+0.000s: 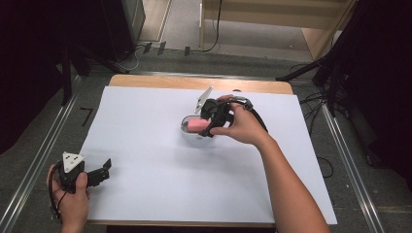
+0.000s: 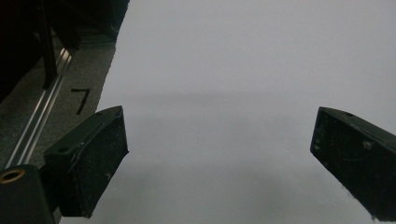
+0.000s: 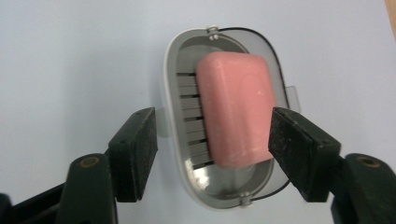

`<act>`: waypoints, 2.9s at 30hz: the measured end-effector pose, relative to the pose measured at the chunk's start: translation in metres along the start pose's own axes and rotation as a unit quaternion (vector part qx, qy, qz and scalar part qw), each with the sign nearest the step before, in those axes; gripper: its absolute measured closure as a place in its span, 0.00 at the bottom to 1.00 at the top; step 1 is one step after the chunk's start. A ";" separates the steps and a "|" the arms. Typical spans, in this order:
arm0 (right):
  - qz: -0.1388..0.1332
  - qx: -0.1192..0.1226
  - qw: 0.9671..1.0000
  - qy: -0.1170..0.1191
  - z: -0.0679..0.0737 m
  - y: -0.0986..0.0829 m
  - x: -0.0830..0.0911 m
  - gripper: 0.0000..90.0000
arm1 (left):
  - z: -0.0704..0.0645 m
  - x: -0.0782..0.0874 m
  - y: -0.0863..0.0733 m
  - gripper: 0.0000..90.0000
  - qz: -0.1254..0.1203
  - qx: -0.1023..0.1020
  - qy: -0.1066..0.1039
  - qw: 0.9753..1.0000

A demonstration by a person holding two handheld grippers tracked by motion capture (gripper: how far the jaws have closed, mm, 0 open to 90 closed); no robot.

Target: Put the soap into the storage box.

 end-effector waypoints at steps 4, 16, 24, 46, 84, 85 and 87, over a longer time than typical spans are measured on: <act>-0.007 -0.016 1.000 0.005 0.006 -0.007 0.001 0.26 | 0.000 0.000 0.000 0.05 0.000 -0.001 0.003 1.000; -0.054 -0.071 0.996 0.006 0.017 -0.035 0.013 0.18 | -0.001 0.000 0.000 0.05 0.000 -0.002 0.005 1.000; -0.052 -0.095 0.994 -0.013 0.028 -0.052 0.018 0.19 | -0.001 0.000 0.000 0.05 0.001 -0.004 0.004 1.000; -0.072 -0.193 0.977 -0.064 0.056 -0.121 0.018 0.19 | -0.002 0.000 0.000 0.05 -0.002 -0.008 0.010 1.000; -0.120 -0.273 0.947 -0.117 0.089 -0.209 0.030 0.17 | 0.000 0.000 0.000 0.05 -0.001 -0.002 0.009 1.000; -0.122 -0.275 0.946 -0.120 0.090 -0.212 0.031 0.17 | 0.000 0.000 0.000 0.05 0.000 -0.002 0.009 1.000; -0.126 -0.286 0.942 -0.125 0.091 -0.221 0.034 0.16 | 0.000 0.000 0.000 0.05 -0.001 -0.001 0.010 1.000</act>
Point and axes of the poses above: each handheld gripper's, and its own axes: x roughly backward along the jaws, y roughly out of its top, z roughly to its left, the point moved 5 cm from there along -x, roughly forward along the jaws, and after that the axes turned 1 degree about y, right-handed, at the moved point
